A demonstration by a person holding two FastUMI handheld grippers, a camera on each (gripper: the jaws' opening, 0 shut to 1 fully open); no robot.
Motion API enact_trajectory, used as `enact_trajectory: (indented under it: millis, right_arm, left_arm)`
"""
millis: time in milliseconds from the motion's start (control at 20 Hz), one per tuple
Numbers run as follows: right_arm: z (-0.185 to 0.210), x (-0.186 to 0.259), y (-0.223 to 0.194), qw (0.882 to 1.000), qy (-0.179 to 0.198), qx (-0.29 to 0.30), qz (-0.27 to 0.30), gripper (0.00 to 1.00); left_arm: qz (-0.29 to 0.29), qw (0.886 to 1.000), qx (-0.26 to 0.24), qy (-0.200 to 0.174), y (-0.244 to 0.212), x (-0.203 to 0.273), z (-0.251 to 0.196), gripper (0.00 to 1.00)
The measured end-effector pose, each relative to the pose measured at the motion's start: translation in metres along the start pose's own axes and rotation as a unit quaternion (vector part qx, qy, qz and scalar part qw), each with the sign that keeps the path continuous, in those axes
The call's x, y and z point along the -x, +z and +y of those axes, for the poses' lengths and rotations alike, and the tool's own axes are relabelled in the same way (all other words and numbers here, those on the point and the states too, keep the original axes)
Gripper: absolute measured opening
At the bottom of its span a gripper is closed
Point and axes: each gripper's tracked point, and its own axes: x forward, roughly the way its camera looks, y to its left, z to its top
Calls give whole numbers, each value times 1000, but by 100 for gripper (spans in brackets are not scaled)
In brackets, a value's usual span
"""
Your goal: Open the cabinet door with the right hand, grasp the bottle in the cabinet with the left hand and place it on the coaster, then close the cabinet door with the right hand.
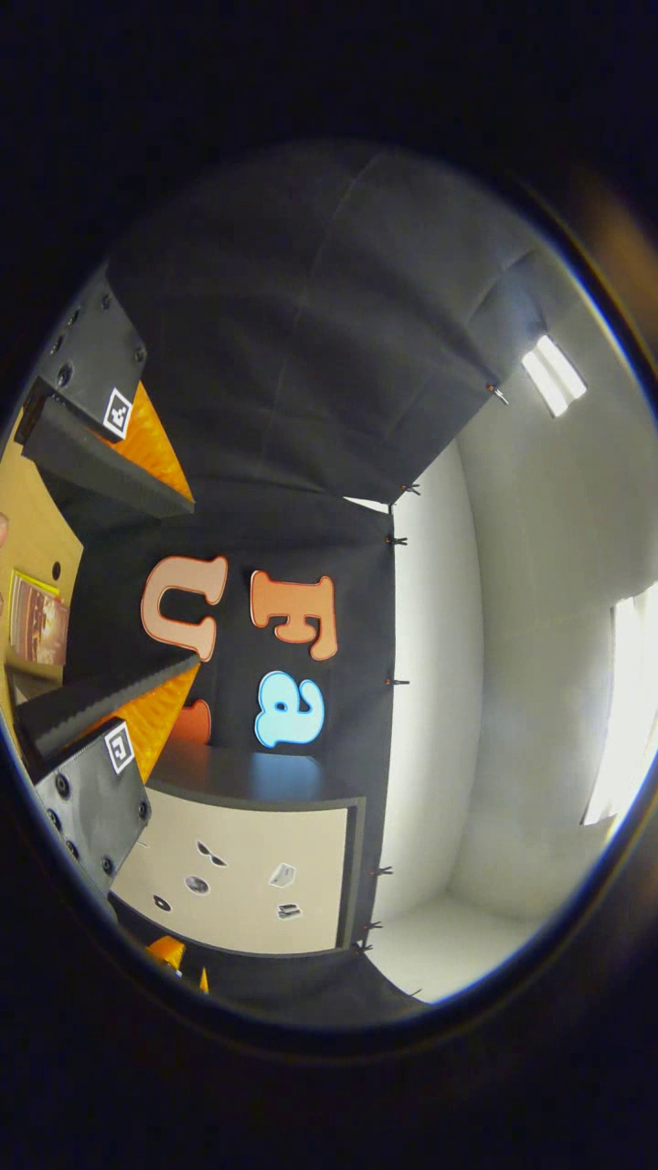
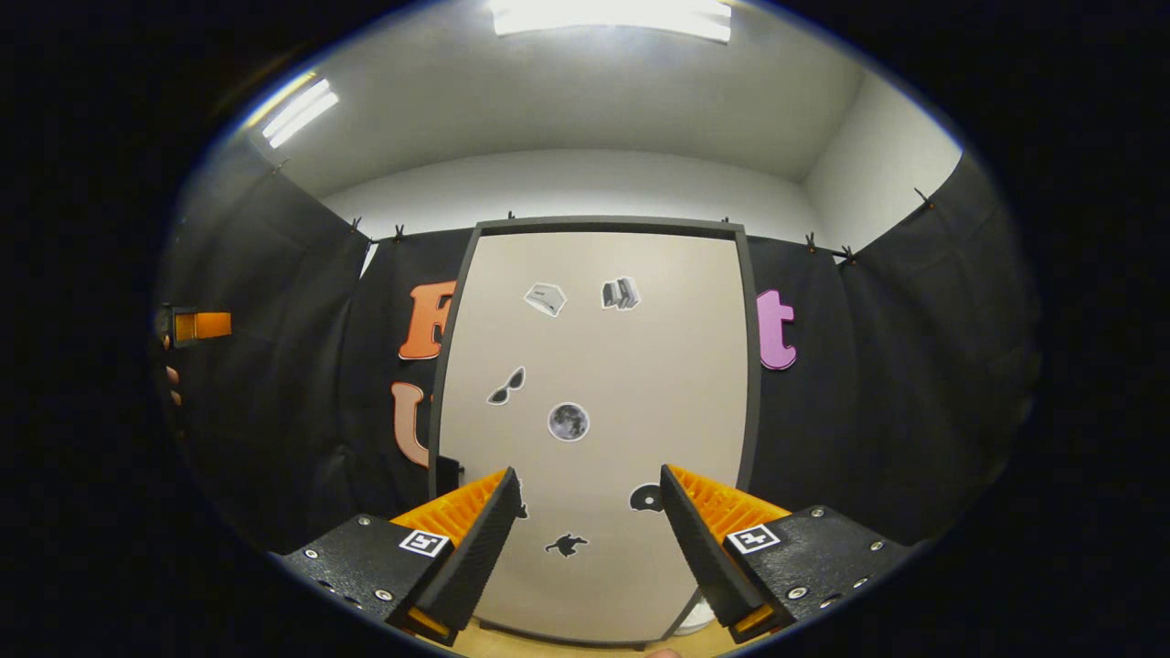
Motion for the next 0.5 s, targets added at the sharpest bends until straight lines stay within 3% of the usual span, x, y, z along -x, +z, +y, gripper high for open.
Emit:
enact_trajectory:
  millis: [200, 500]
  right_arm:
    - [41, -17, -11, 999, 33, -8, 10, 95]
    - [97, -51, -35, 997, 65, -13, 44, 95]
  left_arm:
    - [12, 1000, -8, 5, -10, 8, 17, 96]
    - [26, 998, -14, 49, -19, 25, 68, 96]
